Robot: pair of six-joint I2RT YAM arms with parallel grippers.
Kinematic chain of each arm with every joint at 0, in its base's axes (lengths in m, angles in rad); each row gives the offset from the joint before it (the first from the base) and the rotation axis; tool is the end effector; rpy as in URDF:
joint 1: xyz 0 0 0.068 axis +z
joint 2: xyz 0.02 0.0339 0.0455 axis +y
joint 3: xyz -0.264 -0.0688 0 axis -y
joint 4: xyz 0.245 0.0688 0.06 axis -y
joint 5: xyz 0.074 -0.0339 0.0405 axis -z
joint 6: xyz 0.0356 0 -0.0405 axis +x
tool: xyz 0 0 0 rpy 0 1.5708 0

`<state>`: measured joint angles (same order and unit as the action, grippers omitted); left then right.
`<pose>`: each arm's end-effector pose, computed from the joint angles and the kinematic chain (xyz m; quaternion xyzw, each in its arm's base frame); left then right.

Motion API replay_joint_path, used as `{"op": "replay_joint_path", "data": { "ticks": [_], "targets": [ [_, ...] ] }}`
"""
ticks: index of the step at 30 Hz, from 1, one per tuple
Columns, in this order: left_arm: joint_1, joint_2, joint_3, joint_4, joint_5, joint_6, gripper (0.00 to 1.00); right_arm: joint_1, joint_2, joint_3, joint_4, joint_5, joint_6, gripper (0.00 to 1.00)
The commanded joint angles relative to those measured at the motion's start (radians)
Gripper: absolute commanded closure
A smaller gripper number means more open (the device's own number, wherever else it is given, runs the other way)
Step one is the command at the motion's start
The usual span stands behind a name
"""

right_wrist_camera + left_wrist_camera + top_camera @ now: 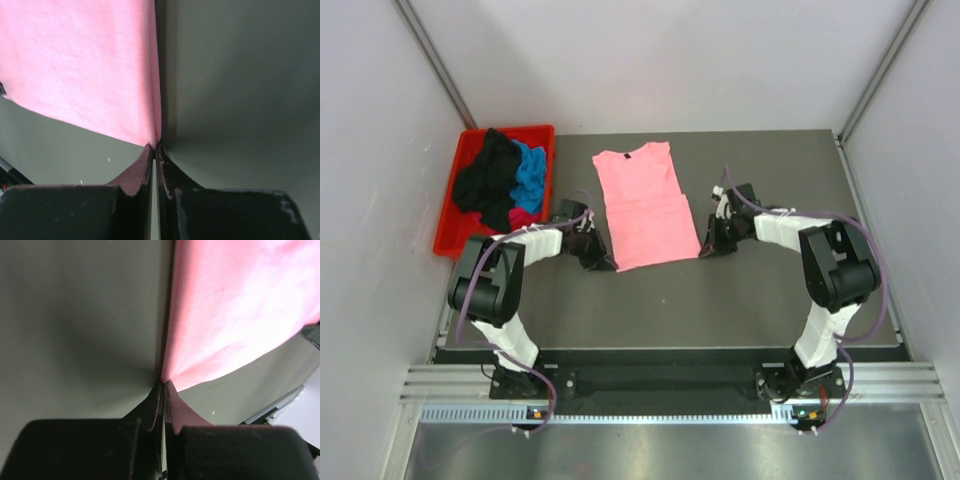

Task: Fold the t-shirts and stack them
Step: Fold the tshirt

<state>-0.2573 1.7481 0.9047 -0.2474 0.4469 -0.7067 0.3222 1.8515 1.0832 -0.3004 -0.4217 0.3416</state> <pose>0.3087 -0.0971 0.1362 -0.1597 0.9351 -0.2982 0.1056 0.3390 0.1285 0.1467 -0.0428 0.9477 0.2708 0.1636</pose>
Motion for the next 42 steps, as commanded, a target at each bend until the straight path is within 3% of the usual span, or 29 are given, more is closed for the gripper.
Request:
{"op": "replay_joint_path", "data": {
  "ticks": [1,13,15,16,17,19,21,24,30,36,42],
  "targets": [
    [0.0,-0.048,-0.015,-0.142,-0.105,0.072,1.0,-0.002,-0.086,-0.09,0.023,0.023,0.03,1.0],
    [-0.034,-0.197,-0.168,-0.234,-0.099,0.104,1.0,0.028,-0.316,-0.384,0.044,0.098,0.083,1.0],
    [-0.046,-0.208,-0.184,-0.239,-0.086,0.092,0.93,0.029,-0.348,-0.416,0.047,0.1,0.088,0.97],
    [-0.057,-0.219,-0.184,-0.245,-0.088,0.09,0.8,0.031,-0.36,-0.422,0.049,0.104,0.094,0.94],
    [-0.06,-0.222,-0.175,-0.259,-0.091,0.087,0.75,0.029,-0.37,-0.427,0.046,0.104,0.096,0.89],
    [-0.06,-0.226,-0.15,-0.291,-0.131,0.095,0.66,0.031,-0.391,-0.421,0.026,0.106,0.097,0.85],
    [-0.06,-0.226,-0.074,-0.355,-0.192,0.11,0.64,0.029,-0.405,-0.39,0.009,0.112,0.091,0.75],
    [-0.056,-0.223,0.055,-0.391,-0.272,0.119,0.64,0.029,-0.41,-0.333,-0.037,0.13,0.086,0.68],
    [-0.057,-0.185,0.171,-0.17,-0.041,0.113,0.64,0.029,-0.374,-0.227,-0.082,0.149,0.076,0.66],
    [-0.057,-0.018,0.249,0.002,0.081,0.072,0.68,0.028,-0.324,-0.167,-0.092,0.149,0.054,0.67],
    [-0.04,0.102,0.35,0.004,0.02,0.085,0.69,0.029,-0.31,-0.155,-0.094,0.15,0.039,0.66]
  ]
}}
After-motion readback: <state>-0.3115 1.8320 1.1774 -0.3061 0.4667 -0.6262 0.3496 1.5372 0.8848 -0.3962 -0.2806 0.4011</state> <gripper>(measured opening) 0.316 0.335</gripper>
